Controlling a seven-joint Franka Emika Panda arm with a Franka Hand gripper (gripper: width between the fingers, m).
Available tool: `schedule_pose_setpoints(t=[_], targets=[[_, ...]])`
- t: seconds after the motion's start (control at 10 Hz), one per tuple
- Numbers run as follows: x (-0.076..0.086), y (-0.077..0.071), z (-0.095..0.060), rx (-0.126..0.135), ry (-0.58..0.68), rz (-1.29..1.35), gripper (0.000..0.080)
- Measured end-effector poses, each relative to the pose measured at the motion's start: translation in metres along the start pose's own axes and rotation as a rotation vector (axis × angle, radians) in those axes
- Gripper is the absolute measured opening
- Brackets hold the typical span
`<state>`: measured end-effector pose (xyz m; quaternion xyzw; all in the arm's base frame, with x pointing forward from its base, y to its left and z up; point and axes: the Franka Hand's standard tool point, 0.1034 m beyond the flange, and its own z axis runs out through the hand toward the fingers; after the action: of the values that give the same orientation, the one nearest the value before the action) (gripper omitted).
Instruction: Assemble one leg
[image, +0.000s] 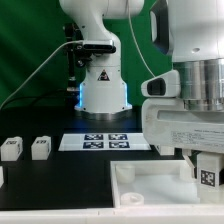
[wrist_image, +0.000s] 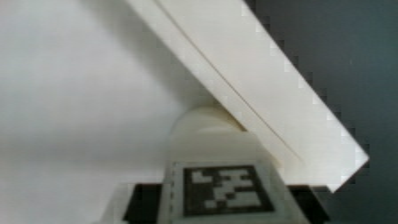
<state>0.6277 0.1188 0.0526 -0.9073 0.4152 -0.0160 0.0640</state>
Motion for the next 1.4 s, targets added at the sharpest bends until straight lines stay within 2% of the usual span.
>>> schedule_pose_setpoints(t=[0.3, 0.7, 0.9, 1.1, 1.2, 1.3, 1.4], targets=[[-0.0021, -0.0018, 0.0011, 0.005, -0.003, 0.420, 0.0274], [-0.0007, -0.0037, 0.0023, 0.045, -0.064, 0.990, 0.0274], [0.0030, -0.0006, 0.0019, 0.046, -0.053, 1.100, 0.0274], [0.0029, -0.0006, 0.0019, 0.046, -0.051, 1.083, 0.0274], [0.0024, -0.0007, 0.0023, 0.046, -0.052, 1.081, 0.0346], [0.0022, -0.0008, 0.0023, 0.046, -0.052, 1.079, 0.0483], [0.0019, -0.0009, 0.0024, 0.046, -0.052, 1.076, 0.0483]])
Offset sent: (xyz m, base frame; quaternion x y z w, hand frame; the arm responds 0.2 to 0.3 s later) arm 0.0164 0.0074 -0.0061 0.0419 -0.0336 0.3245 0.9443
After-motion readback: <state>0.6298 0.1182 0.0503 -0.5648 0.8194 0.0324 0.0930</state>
